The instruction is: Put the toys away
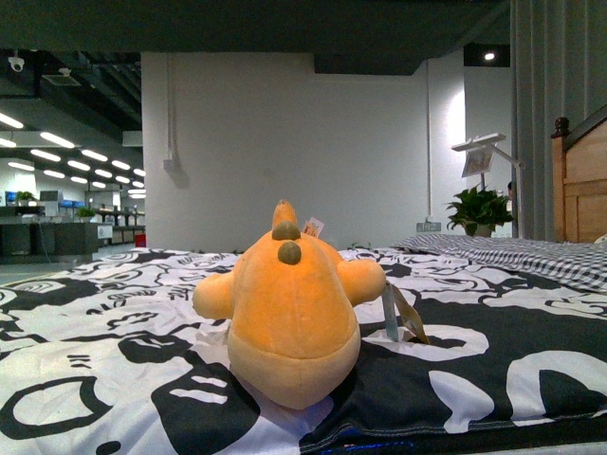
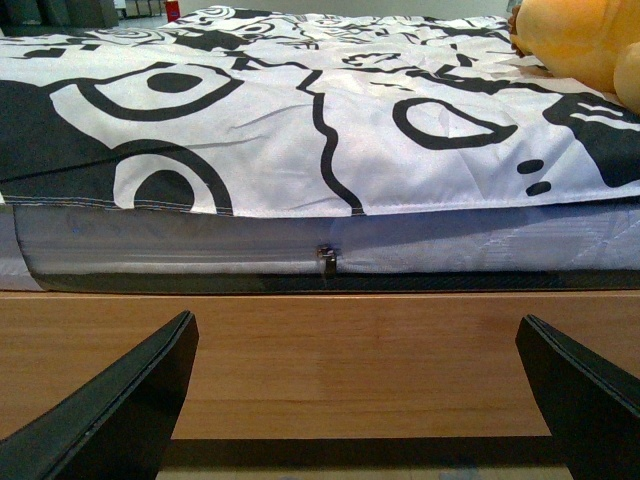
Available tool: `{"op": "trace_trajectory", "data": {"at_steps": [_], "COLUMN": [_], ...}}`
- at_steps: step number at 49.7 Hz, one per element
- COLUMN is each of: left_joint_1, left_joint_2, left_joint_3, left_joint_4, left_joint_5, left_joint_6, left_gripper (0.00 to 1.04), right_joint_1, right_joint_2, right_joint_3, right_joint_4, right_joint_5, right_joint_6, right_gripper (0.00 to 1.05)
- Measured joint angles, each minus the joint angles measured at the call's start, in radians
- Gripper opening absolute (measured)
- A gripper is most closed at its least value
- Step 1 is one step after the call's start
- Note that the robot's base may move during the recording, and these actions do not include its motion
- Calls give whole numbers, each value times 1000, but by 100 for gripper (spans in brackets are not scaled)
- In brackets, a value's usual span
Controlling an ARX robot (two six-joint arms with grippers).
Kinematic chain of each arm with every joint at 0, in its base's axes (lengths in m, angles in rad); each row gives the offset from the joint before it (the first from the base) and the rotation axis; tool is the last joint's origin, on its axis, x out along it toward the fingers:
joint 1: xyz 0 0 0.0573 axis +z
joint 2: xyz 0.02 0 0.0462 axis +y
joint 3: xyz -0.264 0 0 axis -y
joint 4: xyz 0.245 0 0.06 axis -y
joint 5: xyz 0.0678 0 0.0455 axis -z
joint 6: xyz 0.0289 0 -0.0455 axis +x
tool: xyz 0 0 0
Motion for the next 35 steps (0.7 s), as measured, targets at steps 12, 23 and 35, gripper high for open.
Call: {"op": "trace_trajectory", "data": {"at_steps": [12,23,35], "left_joint_1": [0,0,0], "left_joint_2": [0,0,0], "left_joint_3": [0,0,0], "left_joint_4": [0,0,0], "left_joint_5": [0,0,0], "left_joint_6": [0,0,0], "left_gripper": [99,99,99], "right_joint_1": [140,303,423], "right_joint_2": [307,519,707], "right_joint_3": [241,485,719], "right_joint_4": [71,42,-32], "right_joint_5": [109,200,251], "right_joint_6": [-53,-144,-203], "right_gripper": [104,104,104]}}
